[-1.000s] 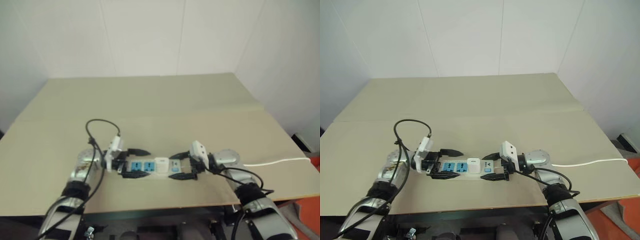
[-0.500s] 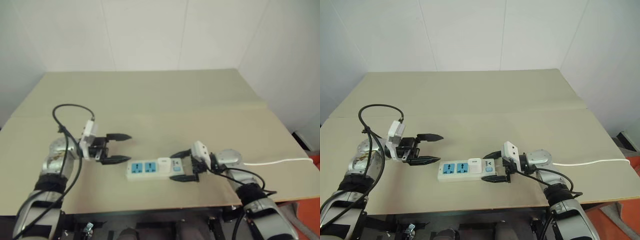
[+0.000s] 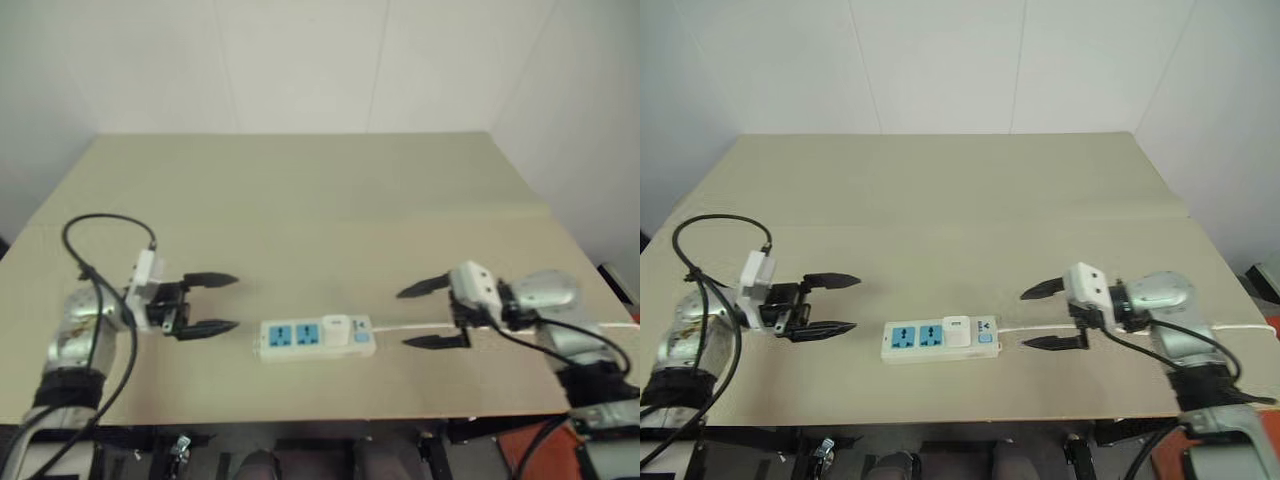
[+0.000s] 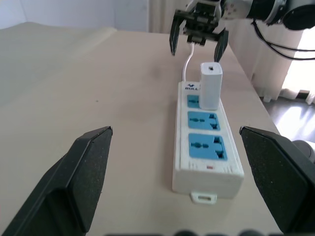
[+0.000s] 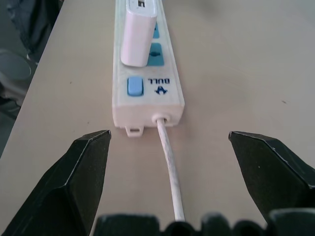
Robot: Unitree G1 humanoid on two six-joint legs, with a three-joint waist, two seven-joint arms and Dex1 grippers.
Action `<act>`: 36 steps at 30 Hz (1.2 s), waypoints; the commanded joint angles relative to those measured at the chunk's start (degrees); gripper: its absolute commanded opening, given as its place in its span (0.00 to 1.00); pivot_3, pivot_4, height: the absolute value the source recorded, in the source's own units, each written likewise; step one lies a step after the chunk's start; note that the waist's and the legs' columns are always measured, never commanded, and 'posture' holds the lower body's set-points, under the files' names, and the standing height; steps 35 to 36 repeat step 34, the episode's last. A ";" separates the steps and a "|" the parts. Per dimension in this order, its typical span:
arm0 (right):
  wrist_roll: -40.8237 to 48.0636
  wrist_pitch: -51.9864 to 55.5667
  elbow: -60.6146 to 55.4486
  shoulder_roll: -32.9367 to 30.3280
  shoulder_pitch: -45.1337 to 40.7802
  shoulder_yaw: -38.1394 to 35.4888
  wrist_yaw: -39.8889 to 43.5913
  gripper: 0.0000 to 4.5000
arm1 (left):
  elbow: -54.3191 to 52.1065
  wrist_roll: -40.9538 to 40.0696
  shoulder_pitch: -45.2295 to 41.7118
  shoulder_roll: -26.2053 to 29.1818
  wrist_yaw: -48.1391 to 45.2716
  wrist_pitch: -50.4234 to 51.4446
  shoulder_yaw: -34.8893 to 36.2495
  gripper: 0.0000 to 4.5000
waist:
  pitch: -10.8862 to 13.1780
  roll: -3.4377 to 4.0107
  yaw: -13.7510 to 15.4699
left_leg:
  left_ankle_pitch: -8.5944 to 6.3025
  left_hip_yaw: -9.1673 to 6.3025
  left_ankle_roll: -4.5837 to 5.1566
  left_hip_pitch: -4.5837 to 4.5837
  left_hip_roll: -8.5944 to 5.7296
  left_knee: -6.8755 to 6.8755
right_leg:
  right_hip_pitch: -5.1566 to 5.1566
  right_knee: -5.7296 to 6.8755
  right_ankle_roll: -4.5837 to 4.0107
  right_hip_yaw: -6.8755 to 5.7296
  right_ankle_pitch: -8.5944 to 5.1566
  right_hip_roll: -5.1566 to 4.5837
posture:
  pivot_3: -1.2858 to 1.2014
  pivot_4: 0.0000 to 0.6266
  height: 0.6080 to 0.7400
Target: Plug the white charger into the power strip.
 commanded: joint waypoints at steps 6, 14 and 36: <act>4.77 2.50 -5.25 -6.33 5.21 -6.04 1.53 1.00 | -5.84 -1.07 3.43 1.80 -0.08 1.73 4.44 1.00 | 0.02 0.02 0.18 | -0.01 0.01 -0.01 -0.09 0.01 0.00 | 0.04 -0.26 0.05 -0.05 0.04 -0.02 | 0.52 0.24 1.00; 7.59 3.66 -10.28 -6.36 9.63 -9.59 -1.59 1.00 | -7.03 -0.73 3.90 2.43 0.19 1.29 5.68 1.00 | 0.02 0.03 0.15 | -0.01 0.00 -0.01 -0.10 0.01 0.00 | 0.05 -0.26 0.04 -0.06 0.05 -0.02 | 0.52 0.24 1.00; 8.51 6.71 -22.99 -5.49 19.11 -13.06 -12.09 1.00 | -22.97 -3.49 15.87 3.92 8.20 8.21 10.96 1.00 | 0.02 0.03 0.34 | -0.01 0.00 -0.01 -0.02 0.03 0.03 | 0.17 -0.25 0.04 -0.08 0.05 -0.03 | 0.52 0.24 1.00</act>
